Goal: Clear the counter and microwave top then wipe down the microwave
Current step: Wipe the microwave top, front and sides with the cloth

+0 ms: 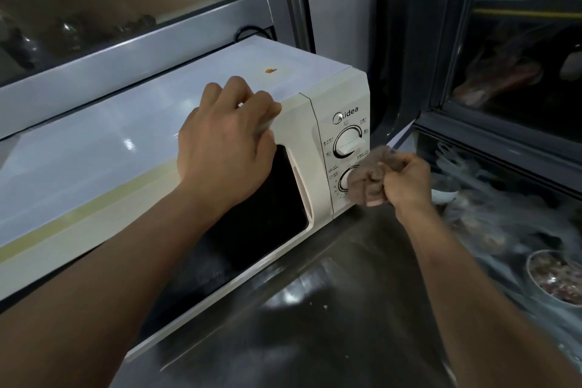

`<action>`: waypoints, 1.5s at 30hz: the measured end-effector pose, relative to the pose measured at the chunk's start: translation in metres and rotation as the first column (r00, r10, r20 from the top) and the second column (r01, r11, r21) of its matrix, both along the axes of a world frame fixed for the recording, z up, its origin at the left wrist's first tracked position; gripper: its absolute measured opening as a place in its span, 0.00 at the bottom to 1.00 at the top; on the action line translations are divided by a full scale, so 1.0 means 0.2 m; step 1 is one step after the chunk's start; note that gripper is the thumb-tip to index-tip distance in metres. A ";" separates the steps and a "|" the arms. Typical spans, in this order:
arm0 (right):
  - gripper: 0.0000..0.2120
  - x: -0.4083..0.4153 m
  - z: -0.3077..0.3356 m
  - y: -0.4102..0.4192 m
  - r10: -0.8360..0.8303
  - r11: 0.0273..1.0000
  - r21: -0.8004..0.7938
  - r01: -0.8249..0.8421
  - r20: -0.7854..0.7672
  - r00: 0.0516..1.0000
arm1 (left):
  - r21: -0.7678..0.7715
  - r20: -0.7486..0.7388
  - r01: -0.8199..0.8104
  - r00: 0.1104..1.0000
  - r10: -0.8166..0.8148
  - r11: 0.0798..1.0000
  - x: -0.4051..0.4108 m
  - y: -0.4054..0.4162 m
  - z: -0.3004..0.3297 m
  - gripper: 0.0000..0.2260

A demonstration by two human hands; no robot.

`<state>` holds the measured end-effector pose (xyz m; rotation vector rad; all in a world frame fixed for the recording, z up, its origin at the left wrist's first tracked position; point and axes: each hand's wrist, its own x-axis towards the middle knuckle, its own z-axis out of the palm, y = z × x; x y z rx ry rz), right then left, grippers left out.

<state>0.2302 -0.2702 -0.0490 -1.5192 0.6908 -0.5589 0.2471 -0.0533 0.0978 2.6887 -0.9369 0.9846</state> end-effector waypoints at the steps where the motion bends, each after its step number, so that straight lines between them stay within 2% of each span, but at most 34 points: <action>1: 0.12 0.00 0.01 -0.01 -0.008 0.999 -0.053 0.007 -0.007 1.000 | 0.001 -0.001 -0.004 1.000 0.004 1.000 0.00 0.00 0.00 0.13; 5: 0.11 0.00 0.10 0.02 0.036 0.961 -0.276 0.018 0.189 0.981 | 0.005 0.012 -0.002 1.000 0.002 1.000 -0.01 0.00 0.01 0.13; 8: 0.12 0.00 0.03 0.03 0.127 0.946 -0.318 -0.053 0.215 0.968 | 0.006 0.022 -0.006 1.000 0.006 1.000 -0.01 0.00 0.00 0.13; 12: 0.14 -0.01 -0.16 -0.02 0.210 0.951 -0.254 -0.175 0.119 0.970 | 0.015 0.048 -0.010 0.999 0.010 1.000 -0.01 -0.01 0.00 0.13; 14: 0.15 -0.01 -0.24 -0.02 0.263 0.932 -0.262 -0.249 0.017 0.965 | 0.017 0.051 -0.013 0.999 0.012 1.000 0.00 -0.01 0.00 0.13; 16: 0.13 -0.03 -0.32 -0.01 0.248 0.898 -0.338 -0.281 -0.136 0.959 | 0.012 0.044 -0.024 0.999 0.023 1.000 -0.01 0.00 -0.01 0.13; 18: 0.11 -0.04 -0.35 0.02 0.197 0.900 -0.354 -0.252 -0.184 0.963 | 0.010 0.041 -0.024 0.999 0.024 1.000 -0.01 -0.01 0.00 0.13; 20: 0.10 -0.04 -0.30 0.03 0.179 0.913 -0.349 -0.210 -0.121 0.976 | 0.015 0.041 -0.024 0.999 0.023 1.000 -0.02 -0.01 0.00 0.13; 24: 0.11 -0.04 -0.10 0.00 0.152 0.903 -0.420 -0.091 0.113 0.982 | 0.024 0.064 -0.020 0.998 0.018 1.000 -0.02 -0.01 0.00 0.13; 26: 0.11 -0.04 -0.08 0.00 0.145 0.896 -0.440 -0.060 0.162 0.976 | 0.023 0.074 -0.018 0.997 0.016 1.000 -0.02 -0.01 -0.01 0.13; 29: 0.09 -0.04 -0.17 0.03 0.118 0.936 -0.347 -0.058 0.154 0.981 | 0.022 0.089 -0.010 0.996 0.008 1.000 -0.02 -0.01 -0.01 0.13; 32: 0.07 -0.06 -0.25 0.07 0.099 0.960 -0.269 -0.081 0.051 0.994 | 0.016 0.096 -0.006 0.995 0.004 1.000 -0.01 -0.01 -0.01 0.13; 36: 0.04 -0.11 -0.22 0.21 0.036 0.992 -0.115 -0.043 -0.061 0.997 | 0.015 0.095 0.003 0.995 -0.005 1.000 -0.02 -0.01 -0.02 0.13; 38: 0.06 -0.14 -0.19 0.31 0.078 0.995 -0.049 -0.082 -0.086 0.993 | 0.014 0.094 -0.002 0.996 0.001 1.000 -0.02 -0.01 -0.02 0.13; 42: 0.11 -0.21 -0.08 0.42 0.111 0.993 0.033 -0.112 0.036 0.993 | 0.017 0.080 -0.006 0.997 0.004 1.000 -0.01 -0.01 -0.02 0.13; 45: 0.13 -0.21 0.04 0.43 0.065 0.998 -0.026 -0.062 0.143 0.988 | 0.011 0.055 -0.008 0.998 0.007 1.000 -0.01 -0.01 -0.02 0.13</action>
